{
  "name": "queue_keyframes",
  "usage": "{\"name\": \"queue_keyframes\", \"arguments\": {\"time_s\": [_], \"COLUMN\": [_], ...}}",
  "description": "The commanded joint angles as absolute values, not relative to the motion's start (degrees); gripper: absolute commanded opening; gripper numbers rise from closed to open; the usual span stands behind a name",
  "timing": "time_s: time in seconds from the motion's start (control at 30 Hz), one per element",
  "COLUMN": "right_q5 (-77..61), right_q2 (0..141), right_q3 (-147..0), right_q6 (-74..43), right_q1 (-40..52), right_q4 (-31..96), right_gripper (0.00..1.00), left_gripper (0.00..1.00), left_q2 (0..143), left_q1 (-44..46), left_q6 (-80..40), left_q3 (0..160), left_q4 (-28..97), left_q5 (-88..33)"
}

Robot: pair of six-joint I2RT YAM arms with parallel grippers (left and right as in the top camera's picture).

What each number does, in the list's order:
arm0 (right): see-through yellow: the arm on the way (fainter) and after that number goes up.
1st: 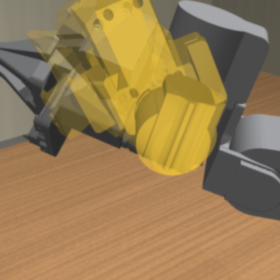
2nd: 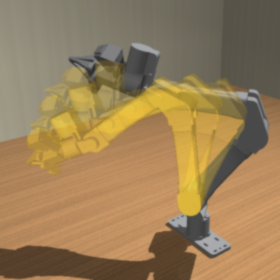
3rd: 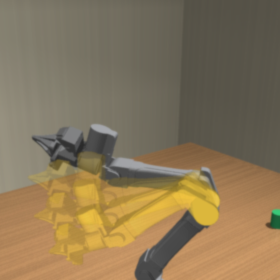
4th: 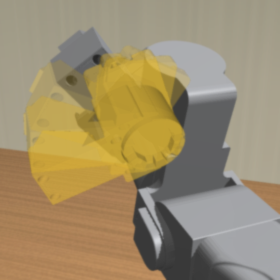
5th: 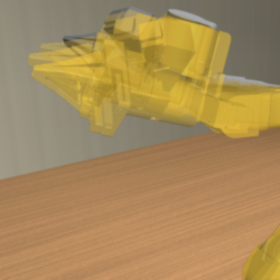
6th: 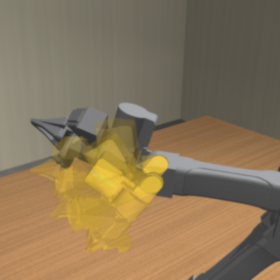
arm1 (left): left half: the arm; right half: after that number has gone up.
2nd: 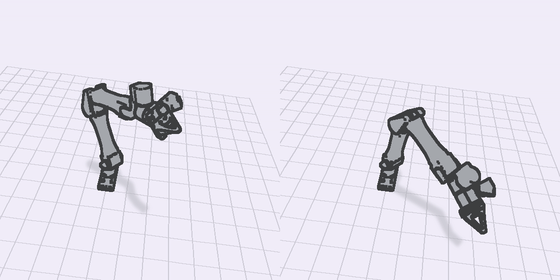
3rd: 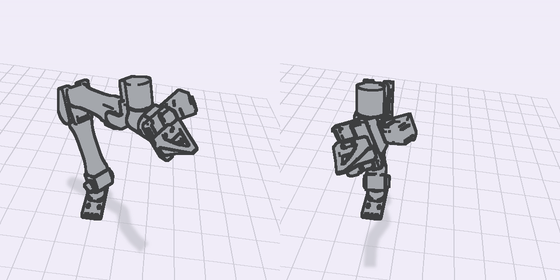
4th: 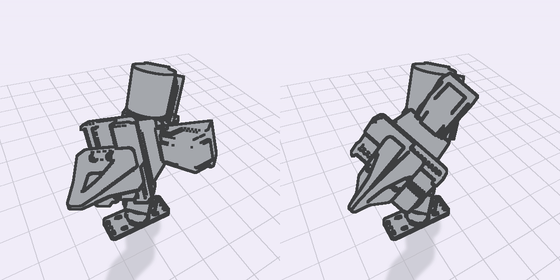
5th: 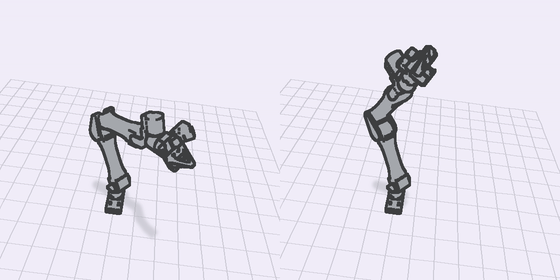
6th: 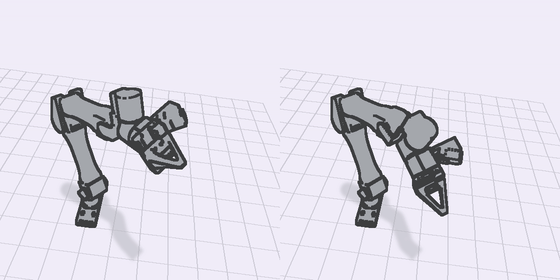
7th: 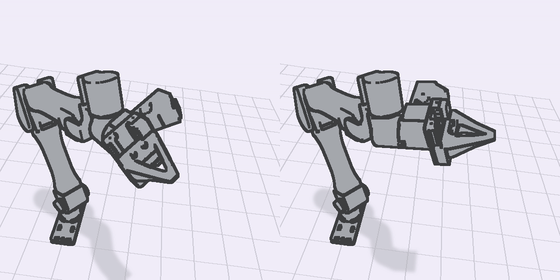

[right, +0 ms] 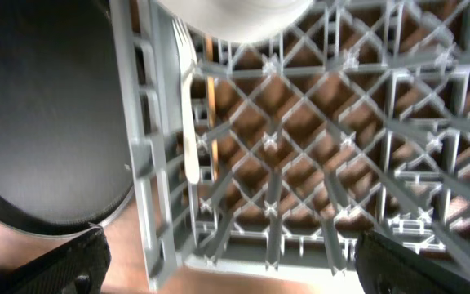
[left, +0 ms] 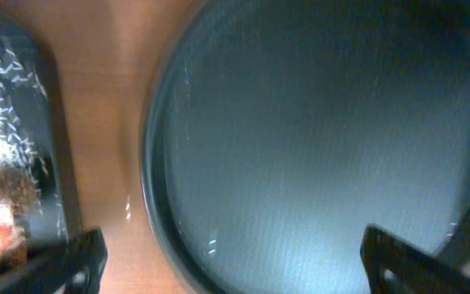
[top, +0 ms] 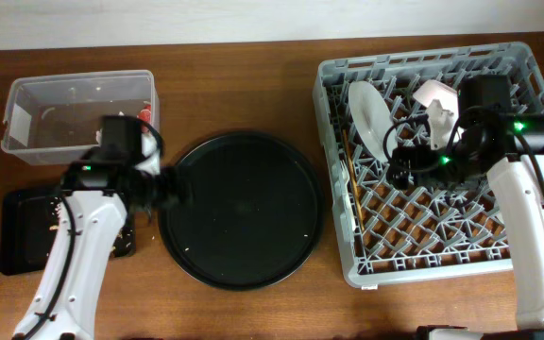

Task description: Sort waste into correct bins and load items into the dishwasher rack

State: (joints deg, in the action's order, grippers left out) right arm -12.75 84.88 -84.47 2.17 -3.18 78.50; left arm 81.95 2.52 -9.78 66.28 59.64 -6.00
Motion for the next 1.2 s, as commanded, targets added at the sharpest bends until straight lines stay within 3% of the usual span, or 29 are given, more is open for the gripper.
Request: {"name": "queue_keyframes", "arguments": {"time_s": [0.0, 0.13, 0.33, 0.57, 1.17], "right_q5": [-9.78, -9.80, -8.73, -6.17, -6.17], "right_q2": [84.73, 79.11, 56.40, 37.56, 31.88], "right_q3": [-84.25, -80.49, -62.41, -55.86, -54.85], "right_q6": [2.90, 1.72, 1.02, 1.02, 1.02], "right_q1": [-3.42, -3.42, -3.42, -3.40, -3.31], "right_q4": [80.25, 77.08, 62.83, 61.10, 61.17], "right_gripper": [0.99, 0.99, 0.99, 0.99, 0.99], "left_gripper": [0.99, 0.96, 0.96, 0.99, 0.99], "left_q2": [81.54, 76.03, 50.33, 29.21, 25.32], "left_q1": [3.20, 3.11, 3.38, 3.38, 3.38], "left_q6": [-5.54, -5.80, -5.50, -8.75, -8.73], "left_q3": [66.43, 65.87, 53.71, 48.42, 48.42], "left_q4": [69.95, 69.91, 58.39, 54.61, 56.21], "left_q5": [-0.49, -1.04, -1.06, -1.26, -1.26]}}
